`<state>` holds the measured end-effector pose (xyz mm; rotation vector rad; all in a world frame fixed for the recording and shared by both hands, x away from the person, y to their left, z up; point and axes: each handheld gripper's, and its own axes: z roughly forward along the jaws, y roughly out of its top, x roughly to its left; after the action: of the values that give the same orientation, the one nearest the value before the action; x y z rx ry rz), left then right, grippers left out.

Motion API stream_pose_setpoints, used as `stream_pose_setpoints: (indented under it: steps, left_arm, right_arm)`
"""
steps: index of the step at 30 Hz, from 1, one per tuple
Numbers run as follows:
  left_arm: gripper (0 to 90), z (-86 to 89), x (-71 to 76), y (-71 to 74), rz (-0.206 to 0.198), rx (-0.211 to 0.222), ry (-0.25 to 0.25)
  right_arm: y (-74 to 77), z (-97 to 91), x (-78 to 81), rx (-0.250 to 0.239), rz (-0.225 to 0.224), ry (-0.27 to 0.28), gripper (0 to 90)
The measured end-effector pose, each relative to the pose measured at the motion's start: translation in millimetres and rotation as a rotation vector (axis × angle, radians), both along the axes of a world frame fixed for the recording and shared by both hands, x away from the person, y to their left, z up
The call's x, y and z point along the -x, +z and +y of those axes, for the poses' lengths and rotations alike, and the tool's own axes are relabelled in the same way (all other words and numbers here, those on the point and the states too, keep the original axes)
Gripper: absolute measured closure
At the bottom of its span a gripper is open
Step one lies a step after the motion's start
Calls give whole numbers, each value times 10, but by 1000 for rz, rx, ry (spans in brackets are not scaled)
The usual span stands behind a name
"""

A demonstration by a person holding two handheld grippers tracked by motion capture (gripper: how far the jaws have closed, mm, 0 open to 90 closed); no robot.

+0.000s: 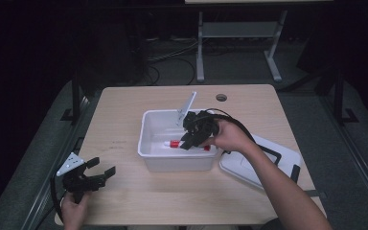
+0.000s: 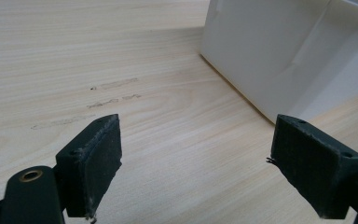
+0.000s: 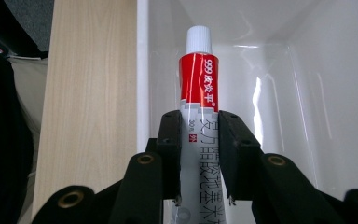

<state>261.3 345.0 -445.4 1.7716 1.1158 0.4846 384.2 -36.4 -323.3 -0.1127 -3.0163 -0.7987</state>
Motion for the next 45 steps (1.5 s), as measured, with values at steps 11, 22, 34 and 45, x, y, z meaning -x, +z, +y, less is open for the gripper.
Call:
stream_pose_setpoints:
  steps: [11, 22, 34, 45]
  left_arm:
    - [155, -2, 1, -2, 3, 4, 1]
    - [155, 0, 1, -3, 4, 5, 2]
    - [155, 0, 1, -3, 2, 3, 1]
    - [155, 6, 1, -1, 4, 3, 2]
  right_arm:
    - [-164, 26, -75, 21, 33, -16, 709]
    - [-320, 49, -113, 40, 66, -16, 708]
    - [-384, 57, -133, 49, 87, -25, 708]
    - [-412, 69, -145, 53, 95, -32, 706]
